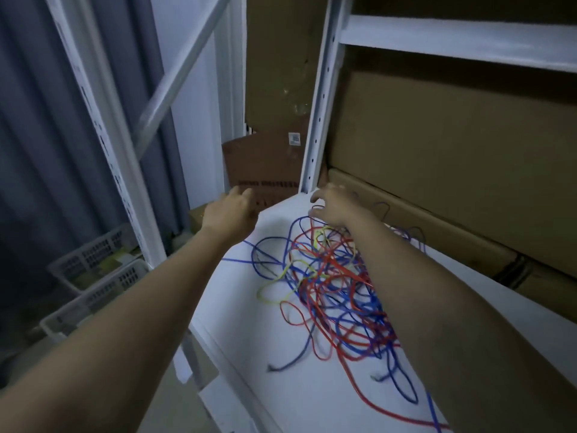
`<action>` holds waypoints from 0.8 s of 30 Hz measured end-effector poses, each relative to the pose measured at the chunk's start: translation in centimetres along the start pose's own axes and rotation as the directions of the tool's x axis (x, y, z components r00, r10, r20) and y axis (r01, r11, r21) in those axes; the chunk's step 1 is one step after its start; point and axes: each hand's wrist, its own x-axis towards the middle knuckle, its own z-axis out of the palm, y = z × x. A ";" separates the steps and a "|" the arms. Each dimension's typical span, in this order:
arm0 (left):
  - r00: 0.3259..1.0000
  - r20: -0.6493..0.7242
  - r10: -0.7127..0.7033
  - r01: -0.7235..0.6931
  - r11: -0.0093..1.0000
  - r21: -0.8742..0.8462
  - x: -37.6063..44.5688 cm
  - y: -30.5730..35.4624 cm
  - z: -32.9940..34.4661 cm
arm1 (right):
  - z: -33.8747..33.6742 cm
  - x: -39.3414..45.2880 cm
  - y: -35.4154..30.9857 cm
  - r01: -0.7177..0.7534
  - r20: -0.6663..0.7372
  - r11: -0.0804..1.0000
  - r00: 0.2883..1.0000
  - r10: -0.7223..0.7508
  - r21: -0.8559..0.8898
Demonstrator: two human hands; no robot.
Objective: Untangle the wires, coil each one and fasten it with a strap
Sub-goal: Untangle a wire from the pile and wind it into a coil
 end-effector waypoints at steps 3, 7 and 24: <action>0.999 0.004 0.054 -0.054 0.998 -0.037 2.1 -1.2 0.7 | 1.3 3.1 0.1 -0.076 0.161 0.997 0.984 0.074 0.006; 0.990 0.086 0.109 -0.103 0.992 -0.079 4.6 -2.4 2.2 | 3.9 5.6 0.5 -0.213 0.345 0.977 0.918 0.197 0.009; 0.851 -0.119 0.512 -0.462 0.621 -0.633 12.3 3.2 2.1 | -2.1 0.7 -0.8 -0.108 -0.270 0.844 0.920 0.286 0.525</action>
